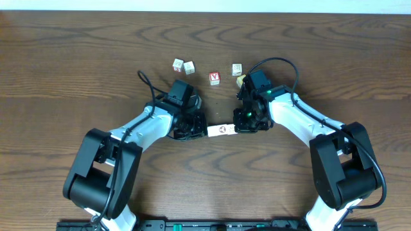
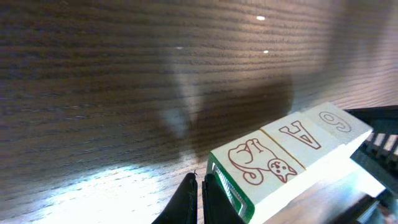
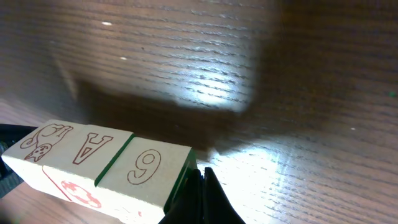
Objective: Lift 3 blocks
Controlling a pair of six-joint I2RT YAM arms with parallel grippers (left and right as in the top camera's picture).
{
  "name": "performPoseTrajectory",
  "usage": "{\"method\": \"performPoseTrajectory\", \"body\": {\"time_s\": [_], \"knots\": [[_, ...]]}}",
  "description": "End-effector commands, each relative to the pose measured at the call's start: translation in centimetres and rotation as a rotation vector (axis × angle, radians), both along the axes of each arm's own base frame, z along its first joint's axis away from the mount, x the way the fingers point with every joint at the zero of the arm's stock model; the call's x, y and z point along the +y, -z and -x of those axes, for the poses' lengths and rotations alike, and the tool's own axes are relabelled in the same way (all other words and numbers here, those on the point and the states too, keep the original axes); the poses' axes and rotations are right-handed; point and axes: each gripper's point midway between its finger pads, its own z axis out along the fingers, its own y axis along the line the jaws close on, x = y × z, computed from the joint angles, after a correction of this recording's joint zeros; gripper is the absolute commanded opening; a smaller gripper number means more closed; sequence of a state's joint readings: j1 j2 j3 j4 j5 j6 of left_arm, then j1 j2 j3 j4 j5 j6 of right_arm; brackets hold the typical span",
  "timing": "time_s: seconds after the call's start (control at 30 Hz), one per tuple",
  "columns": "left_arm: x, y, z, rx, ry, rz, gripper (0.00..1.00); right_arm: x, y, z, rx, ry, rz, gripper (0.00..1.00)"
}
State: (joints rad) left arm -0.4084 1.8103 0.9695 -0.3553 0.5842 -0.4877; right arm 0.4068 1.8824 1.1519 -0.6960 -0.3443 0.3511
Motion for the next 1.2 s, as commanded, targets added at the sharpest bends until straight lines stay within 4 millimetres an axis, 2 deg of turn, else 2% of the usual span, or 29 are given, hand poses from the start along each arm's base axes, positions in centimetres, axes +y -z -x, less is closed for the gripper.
{"method": "performPoseTrajectory", "body": {"time_s": [0.0, 0.17, 0.4, 0.9, 1.17], "knots": [[-2.0, -2.3, 0.9, 0.02, 0.045, 0.144, 0.07, 3.6, -2.0, 0.5, 0.022, -0.064, -0.171, 0.01], [-2.0, -2.3, 0.9, 0.021, 0.045, 0.146, 0.07, 3.6, -2.2, 0.4, 0.015, -0.065, -0.174, 0.01], [-2.2, -2.5, 1.0, 0.024, 0.05, 0.163, 0.07, 3.7, -3.7, 0.1, -0.026, -0.068, -0.19, 0.01], [-2.3, -4.2, 0.7, -0.02, 0.054, 0.182, 0.07, 4.0, -4.1, 0.2, -0.025, -0.071, -0.207, 0.01], [-2.4, -4.2, 0.7, -0.018, 0.051, 0.183, 0.07, 4.0, -5.7, 0.0, -0.067, -0.075, -0.224, 0.01]]}}
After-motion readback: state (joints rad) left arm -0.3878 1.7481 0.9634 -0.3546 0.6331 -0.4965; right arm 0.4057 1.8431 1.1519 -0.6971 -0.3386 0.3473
